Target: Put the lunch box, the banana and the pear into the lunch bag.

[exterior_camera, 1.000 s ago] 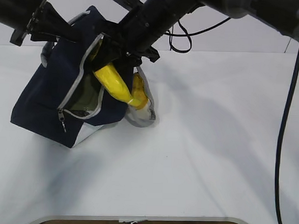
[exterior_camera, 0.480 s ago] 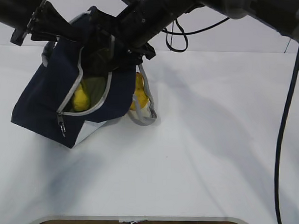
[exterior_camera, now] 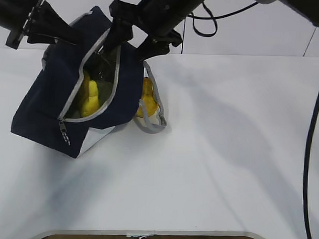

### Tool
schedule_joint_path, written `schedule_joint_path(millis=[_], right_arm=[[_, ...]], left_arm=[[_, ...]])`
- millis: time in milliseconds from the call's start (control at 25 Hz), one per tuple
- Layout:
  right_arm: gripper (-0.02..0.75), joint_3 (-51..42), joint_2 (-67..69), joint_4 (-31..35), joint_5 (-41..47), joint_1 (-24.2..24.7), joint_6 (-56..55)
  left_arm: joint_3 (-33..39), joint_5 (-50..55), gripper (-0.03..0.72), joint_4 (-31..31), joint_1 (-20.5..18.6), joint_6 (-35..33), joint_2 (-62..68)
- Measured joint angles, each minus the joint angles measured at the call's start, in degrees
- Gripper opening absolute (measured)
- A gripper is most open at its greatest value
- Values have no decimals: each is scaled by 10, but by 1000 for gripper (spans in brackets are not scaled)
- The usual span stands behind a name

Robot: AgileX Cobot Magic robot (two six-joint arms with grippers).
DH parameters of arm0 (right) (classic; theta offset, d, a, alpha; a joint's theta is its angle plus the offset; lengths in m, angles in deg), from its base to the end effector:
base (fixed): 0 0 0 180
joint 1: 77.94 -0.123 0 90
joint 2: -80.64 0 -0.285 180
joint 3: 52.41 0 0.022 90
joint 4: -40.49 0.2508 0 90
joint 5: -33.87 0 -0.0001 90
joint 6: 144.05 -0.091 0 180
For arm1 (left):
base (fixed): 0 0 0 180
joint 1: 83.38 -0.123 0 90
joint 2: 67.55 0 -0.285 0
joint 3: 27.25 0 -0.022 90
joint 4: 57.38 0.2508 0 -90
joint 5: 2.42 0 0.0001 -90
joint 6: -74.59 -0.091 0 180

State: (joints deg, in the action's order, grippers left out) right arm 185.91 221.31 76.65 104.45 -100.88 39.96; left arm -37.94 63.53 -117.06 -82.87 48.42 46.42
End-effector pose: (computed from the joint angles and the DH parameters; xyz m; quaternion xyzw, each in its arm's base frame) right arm 0.4455 0.2436 0.2941 -0.1844 0.9062 0.3411 0.1687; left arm 0.3906 -0.0752 0.2979 0.0443 0.8770 -0.4416 0.1841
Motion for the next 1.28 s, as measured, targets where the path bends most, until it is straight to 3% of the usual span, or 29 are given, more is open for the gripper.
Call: schedule_joint_path(millis=[360,480,920,1280], right_arm=[[584,4,-37,-284,9,1,-21],[584,4,-37,-329,11,1,-40],[584,4,30,-333,-47,1,-56],[584,4,46,-270,-117,1,-57]], left_arm=[[0,26,4,0,-53,-1,0],[0,28,4,11,-66,-1,0],[0,31,4,82,-70,-1,0],[0,31,4,99,-70,-1,0]])
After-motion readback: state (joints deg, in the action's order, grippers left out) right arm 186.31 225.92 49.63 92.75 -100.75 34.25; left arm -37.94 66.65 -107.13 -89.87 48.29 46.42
